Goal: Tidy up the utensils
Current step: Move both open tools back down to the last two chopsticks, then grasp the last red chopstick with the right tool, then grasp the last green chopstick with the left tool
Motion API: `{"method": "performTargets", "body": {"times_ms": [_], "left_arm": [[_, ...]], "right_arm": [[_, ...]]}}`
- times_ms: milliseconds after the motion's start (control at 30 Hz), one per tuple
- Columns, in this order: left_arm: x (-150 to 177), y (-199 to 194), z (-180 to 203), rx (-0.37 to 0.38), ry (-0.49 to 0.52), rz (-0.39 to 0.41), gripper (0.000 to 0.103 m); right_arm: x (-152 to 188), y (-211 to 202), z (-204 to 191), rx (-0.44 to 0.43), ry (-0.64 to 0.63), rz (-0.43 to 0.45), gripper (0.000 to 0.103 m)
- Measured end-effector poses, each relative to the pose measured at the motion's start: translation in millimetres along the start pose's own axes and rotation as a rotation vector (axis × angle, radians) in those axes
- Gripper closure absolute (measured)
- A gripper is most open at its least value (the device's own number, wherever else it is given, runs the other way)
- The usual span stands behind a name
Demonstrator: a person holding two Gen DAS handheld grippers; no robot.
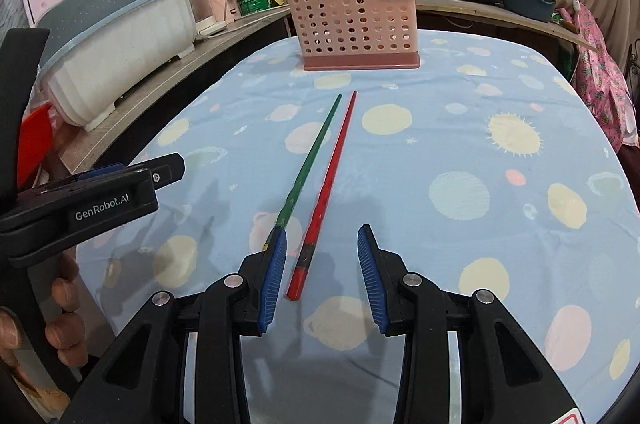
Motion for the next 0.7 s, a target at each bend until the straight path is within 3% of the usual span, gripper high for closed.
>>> {"method": "performTargets", "body": {"times_ms": [200,433,700], "left_arm": [[13,2,2,0.004,0.012,-0.02,0.022],[20,5,7,0.011,0.02,-0.039,0.02],[29,6,31,0.057,0.059,-0.051,0.017]], "right_arm": [[13,16,-11,-0.005,-0.016,-0.049,0.069],[18,21,-11,0.041,-0.051,-0.065,0.092],[22,15,3,0.046,-0.015,-0.063,0.096]]}}
Point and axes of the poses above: each gripper's, at about its wrist camera, not at the fingertips, and y roughly the way its jaws point, z to its right, x to its underside, the point moved 6 cm from there along y, roughly the way its jaws point, and after that the axes turned 4 degrees about z, right-handed, at the moved point
